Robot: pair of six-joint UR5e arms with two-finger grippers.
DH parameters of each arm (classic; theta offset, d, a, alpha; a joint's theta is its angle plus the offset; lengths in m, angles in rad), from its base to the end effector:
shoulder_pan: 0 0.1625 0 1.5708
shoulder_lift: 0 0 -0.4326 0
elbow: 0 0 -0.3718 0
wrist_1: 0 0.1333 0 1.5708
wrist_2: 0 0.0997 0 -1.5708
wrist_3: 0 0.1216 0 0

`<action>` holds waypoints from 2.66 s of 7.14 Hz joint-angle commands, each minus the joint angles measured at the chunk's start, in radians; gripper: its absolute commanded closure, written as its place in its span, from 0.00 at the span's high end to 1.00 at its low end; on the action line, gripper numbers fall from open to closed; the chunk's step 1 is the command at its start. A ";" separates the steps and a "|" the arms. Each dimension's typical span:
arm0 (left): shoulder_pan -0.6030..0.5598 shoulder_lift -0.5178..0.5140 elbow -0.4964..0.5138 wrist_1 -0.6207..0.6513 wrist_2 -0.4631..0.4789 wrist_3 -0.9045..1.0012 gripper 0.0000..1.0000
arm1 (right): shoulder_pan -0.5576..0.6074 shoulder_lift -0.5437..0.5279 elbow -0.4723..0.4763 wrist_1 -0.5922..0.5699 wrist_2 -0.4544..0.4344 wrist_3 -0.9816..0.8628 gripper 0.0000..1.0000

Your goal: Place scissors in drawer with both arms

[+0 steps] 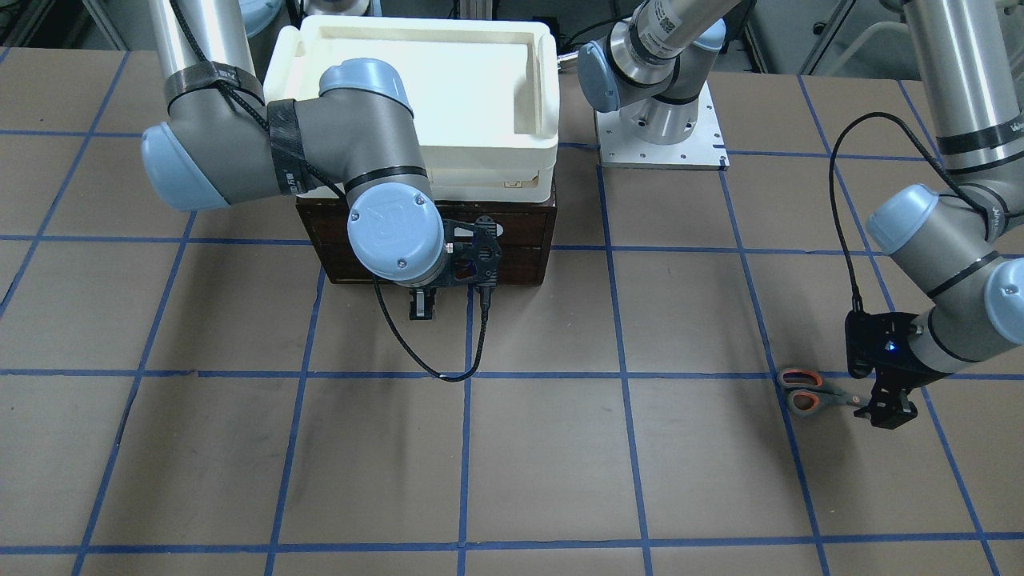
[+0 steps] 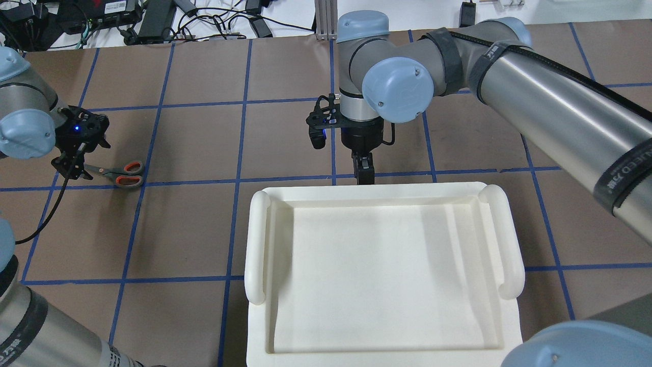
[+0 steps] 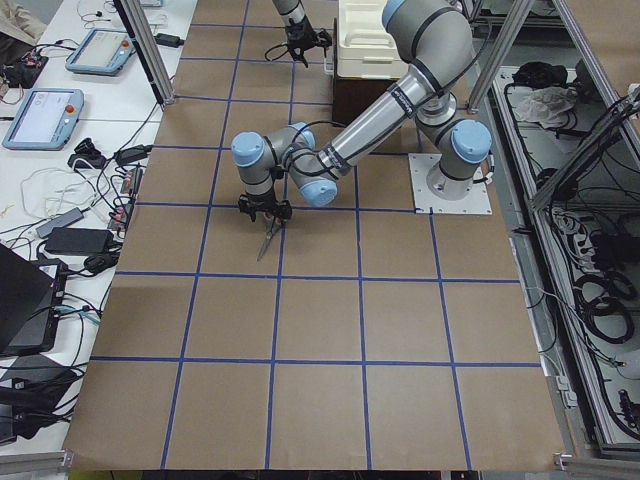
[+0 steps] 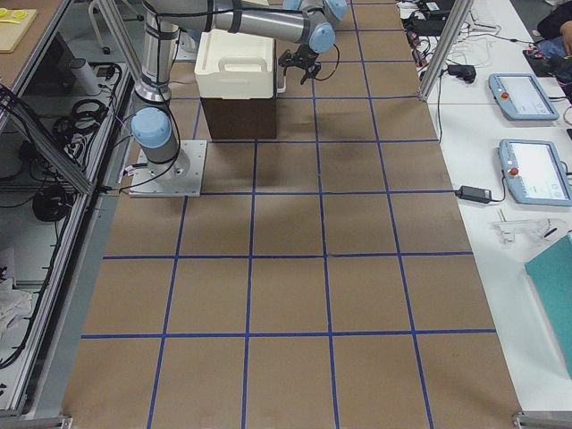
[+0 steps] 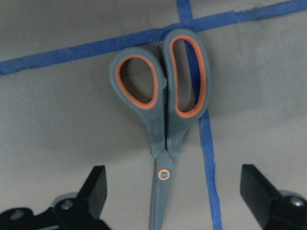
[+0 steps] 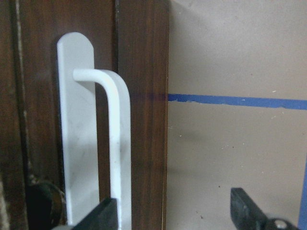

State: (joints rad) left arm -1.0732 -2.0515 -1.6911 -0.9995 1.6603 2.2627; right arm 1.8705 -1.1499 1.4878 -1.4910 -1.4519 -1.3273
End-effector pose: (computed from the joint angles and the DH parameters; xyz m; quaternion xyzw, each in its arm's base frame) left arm 0.1801 -0.5881 0.2118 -0.7719 -0.6340 -0.0467 0.0061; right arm 0.3093 -0.5007 0.2833 -0.7012 0.6798 0.1517 0.1523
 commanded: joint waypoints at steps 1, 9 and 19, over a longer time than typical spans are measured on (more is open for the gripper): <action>0.001 -0.012 0.001 0.012 -0.005 0.003 0.96 | -0.001 -0.002 -0.020 -0.005 -0.004 -0.004 0.86; 0.004 -0.076 -0.016 0.051 -0.028 0.008 0.86 | -0.001 0.019 -0.069 0.097 -0.001 -0.006 0.89; 0.018 -0.073 -0.013 0.096 -0.031 0.057 0.16 | -0.001 0.022 -0.009 -0.008 0.004 -0.015 0.80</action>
State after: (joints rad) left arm -1.0607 -2.1232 -1.7061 -0.9038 1.6302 2.3099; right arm 1.8699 -1.1264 1.4779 -1.4781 -1.4471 -1.3423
